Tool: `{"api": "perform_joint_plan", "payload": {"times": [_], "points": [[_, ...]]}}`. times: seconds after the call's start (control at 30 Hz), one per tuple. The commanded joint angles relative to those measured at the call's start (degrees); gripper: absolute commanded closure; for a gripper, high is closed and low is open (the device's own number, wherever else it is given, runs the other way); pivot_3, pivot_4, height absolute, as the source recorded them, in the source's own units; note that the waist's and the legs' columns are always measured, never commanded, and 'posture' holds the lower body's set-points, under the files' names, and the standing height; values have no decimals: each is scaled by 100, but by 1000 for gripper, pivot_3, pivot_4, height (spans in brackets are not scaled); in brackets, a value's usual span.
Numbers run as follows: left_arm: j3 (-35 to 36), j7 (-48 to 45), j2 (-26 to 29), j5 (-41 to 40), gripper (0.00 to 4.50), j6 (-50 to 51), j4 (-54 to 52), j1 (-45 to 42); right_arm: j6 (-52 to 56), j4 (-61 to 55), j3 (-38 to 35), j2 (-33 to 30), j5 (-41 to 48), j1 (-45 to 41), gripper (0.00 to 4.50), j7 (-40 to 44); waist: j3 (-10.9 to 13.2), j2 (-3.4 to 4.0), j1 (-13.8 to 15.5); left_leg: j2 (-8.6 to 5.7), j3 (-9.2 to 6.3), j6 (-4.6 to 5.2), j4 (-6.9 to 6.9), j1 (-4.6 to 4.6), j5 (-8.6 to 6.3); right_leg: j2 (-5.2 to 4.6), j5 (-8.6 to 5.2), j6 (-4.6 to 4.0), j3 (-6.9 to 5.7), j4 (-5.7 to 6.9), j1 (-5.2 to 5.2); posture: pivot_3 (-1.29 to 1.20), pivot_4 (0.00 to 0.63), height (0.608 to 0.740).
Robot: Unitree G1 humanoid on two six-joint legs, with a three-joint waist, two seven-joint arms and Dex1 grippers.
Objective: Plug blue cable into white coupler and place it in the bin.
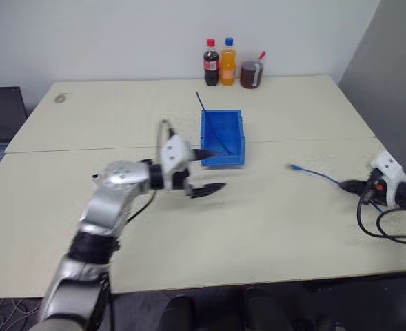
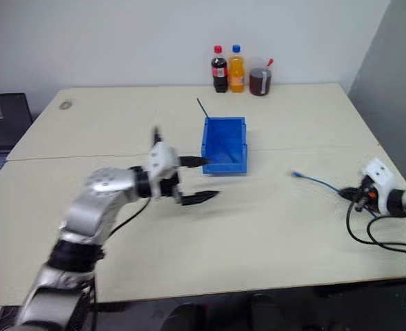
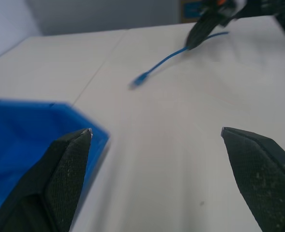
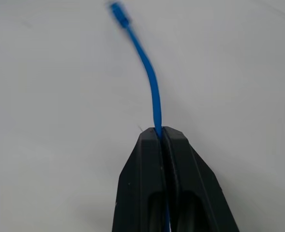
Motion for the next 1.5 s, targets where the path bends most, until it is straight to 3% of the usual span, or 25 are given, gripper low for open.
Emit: {"api": "perform_joint_plan", "payload": {"times": [0.03,0.13,0.23,0.37,0.47,0.63,0.8,0.93,1.03,1.13,1.27,1.5], "points": [[881,295,306,-259,0,336,-1521,1775,599,-1115,479,512,319,-239,4448,129,3,-6,-6,6,-5,0,-1,0,0,0,-2,-2,-5,0,0,0,150,740],[1458,779,-9,-205,0,367,-2625,3791,707,-1310,999,1253,218,-495,4448,-58,8,-15,59,41,-1,-4,2,-6,-2,-2,-3,-6,-4,-5,-2,0,150,740],[1702,1421,-611,37,0,75,-3221,5110,649,-1210,1518,2002,40,-709,4448,-215,12,-20,200,37,1,-5,6,-18,-3,-11,-3,-8,8,-12,-8,0,150,740],[1688,2240,-1390,359,0,-244,-3582,5949,127,-537,2126,2765,-408,-892,4448,-411,11,-18,407,33,10,-5,12,-29,-2,-12,-7,-19,-36,-10,-7,0,150,740],[1529,2549,-1765,582,0,-500,-3763,6539,-244,-50,2340,3022,-622,-979,4448,-375,3,-32,401,41,42,-5,15,-32,-2,-11,-20,-43,-29,-14,-1,0,150,740],[1436,2759,-1894,697,0,-715,-3816,6854,-308,325,2412,3115,-658,-1002,3396,-186,3,-31,361,39,59,-4,11,-45,-4,-12,-9,-28,-27,-18,-15,0,150,740],[1708,2404,-1353,542,0,-719,-3432,6558,-111,-76,2222,2983,-531,-733,2062,-275,2,-30,328,59,51,-4,11,-28,-3,-1,-31,-69,-31,-4,-10,0,150,740],[2204,1690,-98,468,0,-951,-2324,5417,828,-1565,1629,2636,-3,-261,1114,-540,2,-25,376,60,37,-3,10,-31,-3,17,-34,-75,-44,3,-11,0,150,740],[2052,976,767,272,0,-1105,-1213,4141,2218,-3347,1000,2404,951,175,259,-819,5,-20,383,61,29,-4,10,-43,-3,23,-20,-56,-49,4,-20,0,150,740],[1372,198,1229,394,0,-1548,-175,2925,3148,-4564,537,2203,1597,589,259,-1193,6,-19,373,67,31,-5,5,-48,-3,30,-17,-53,-49,-3,-22,0,150,740],[339,-523,1124,740,0,-2219,1321,1267,3478,-5212,233,2032,1868,1252,259,-1620,2,-25,339,61,40,-6,1,-45,-5,28,-18,-51,-54,-9,-17,0,150,740],[-647,-1338,1020,1299,0,-3417,3151,258,3299,-5439,28,1869,1732,1810,259,-2280,2,-25,260,60,71,-6,3,-39,-5,42,-12,-43,-37,-4,-26,0,150,740]]}}
